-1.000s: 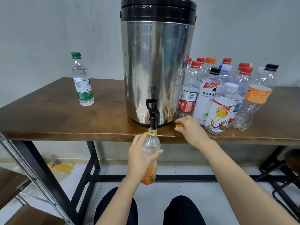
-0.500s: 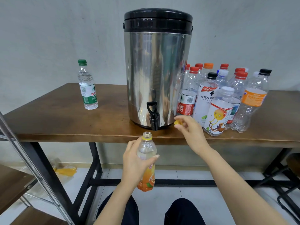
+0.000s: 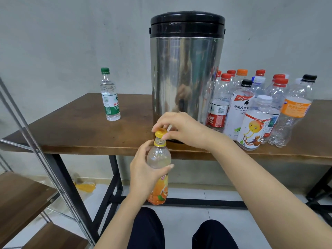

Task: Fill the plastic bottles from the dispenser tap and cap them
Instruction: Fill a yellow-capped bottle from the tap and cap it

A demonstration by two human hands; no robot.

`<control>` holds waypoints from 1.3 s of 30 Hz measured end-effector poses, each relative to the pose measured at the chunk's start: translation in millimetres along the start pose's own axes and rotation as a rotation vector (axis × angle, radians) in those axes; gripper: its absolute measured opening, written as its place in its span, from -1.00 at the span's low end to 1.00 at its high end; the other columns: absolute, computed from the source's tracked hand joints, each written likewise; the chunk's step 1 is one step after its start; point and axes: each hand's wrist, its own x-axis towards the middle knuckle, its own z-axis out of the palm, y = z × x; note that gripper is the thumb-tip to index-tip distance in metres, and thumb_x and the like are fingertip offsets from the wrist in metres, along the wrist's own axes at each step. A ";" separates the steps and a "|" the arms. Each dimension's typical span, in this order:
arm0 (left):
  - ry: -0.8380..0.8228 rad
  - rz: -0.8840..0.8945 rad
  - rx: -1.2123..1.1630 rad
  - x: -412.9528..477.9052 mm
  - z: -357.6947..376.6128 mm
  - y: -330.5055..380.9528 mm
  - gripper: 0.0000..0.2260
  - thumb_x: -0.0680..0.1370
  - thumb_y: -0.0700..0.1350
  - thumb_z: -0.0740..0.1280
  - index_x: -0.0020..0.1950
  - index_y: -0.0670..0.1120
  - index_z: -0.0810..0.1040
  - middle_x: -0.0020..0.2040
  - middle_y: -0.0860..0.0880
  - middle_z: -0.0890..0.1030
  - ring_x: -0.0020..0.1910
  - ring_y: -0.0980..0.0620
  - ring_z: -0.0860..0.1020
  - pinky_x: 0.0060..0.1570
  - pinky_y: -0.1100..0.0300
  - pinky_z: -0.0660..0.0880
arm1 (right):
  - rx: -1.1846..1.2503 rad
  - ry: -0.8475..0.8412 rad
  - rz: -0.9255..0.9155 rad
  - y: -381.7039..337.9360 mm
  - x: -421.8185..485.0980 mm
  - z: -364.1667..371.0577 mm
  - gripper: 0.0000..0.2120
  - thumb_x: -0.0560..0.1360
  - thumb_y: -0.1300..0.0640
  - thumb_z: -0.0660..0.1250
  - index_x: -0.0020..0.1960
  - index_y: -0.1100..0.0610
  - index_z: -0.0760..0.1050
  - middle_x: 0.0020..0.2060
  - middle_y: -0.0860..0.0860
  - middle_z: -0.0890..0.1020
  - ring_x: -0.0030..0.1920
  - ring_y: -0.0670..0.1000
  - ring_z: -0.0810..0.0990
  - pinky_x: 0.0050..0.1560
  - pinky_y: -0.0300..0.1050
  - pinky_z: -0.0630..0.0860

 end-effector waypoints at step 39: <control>0.074 -0.009 0.039 22.3 -64.0 -24.6 -0.28 0.23 -0.03 0.67 0.29 0.18 0.41 0.16 0.23 0.54 0.17 0.24 0.50 0.07 0.45 0.45 | 0.064 -0.023 0.054 -23.9 64.7 45.2 -0.59 0.51 0.02 0.44 0.33 -0.01 0.49 0.14 -0.09 0.62 0.11 -0.14 0.57 0.08 -0.31 0.53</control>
